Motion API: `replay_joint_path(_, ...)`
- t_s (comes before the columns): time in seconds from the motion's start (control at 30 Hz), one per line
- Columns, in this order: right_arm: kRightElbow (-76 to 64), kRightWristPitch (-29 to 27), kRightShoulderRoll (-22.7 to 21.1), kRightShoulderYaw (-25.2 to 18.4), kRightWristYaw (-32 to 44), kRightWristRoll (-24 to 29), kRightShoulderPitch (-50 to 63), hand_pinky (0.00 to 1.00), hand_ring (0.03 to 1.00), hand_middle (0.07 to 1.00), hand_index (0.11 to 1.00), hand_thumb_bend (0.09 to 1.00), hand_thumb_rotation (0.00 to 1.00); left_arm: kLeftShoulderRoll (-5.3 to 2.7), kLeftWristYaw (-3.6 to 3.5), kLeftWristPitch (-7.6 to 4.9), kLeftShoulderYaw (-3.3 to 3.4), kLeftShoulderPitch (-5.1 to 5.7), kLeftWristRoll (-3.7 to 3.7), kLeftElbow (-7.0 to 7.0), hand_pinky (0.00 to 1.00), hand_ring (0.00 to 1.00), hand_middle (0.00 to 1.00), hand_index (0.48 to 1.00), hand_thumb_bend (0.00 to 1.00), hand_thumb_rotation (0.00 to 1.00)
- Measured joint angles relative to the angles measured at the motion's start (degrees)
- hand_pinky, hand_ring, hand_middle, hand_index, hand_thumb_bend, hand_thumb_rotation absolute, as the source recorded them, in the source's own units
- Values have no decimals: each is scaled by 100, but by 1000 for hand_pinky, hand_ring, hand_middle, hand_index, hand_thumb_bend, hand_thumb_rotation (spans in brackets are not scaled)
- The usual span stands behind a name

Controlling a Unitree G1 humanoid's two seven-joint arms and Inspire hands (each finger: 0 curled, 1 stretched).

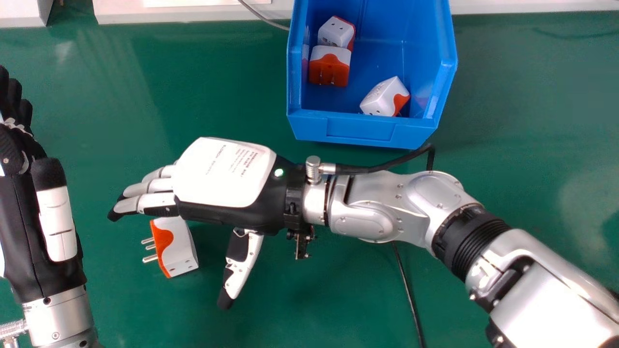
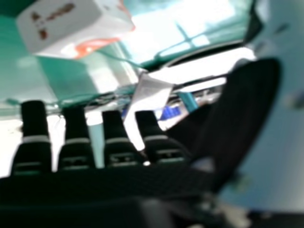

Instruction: Pick all objects and put in blue box

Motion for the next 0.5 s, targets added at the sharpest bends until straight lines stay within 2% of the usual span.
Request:
replay_joint_path(0.13, 89, 228, 117, 206, -170, -209, -95, 738, 874, 903, 880, 1000, 395, -5, 0, 4, -3, 1, 65, 0, 1000, 1000, 1000, 945, 750, 1000)
replay_joint_path(0.5, 326, 670, 400, 645, -579, -609, -362, 746, 876, 904, 884, 1000, 387, -5, -1, 12, -3, 0, 76, 50, 1000, 1000, 1000, 938, 746, 1000)
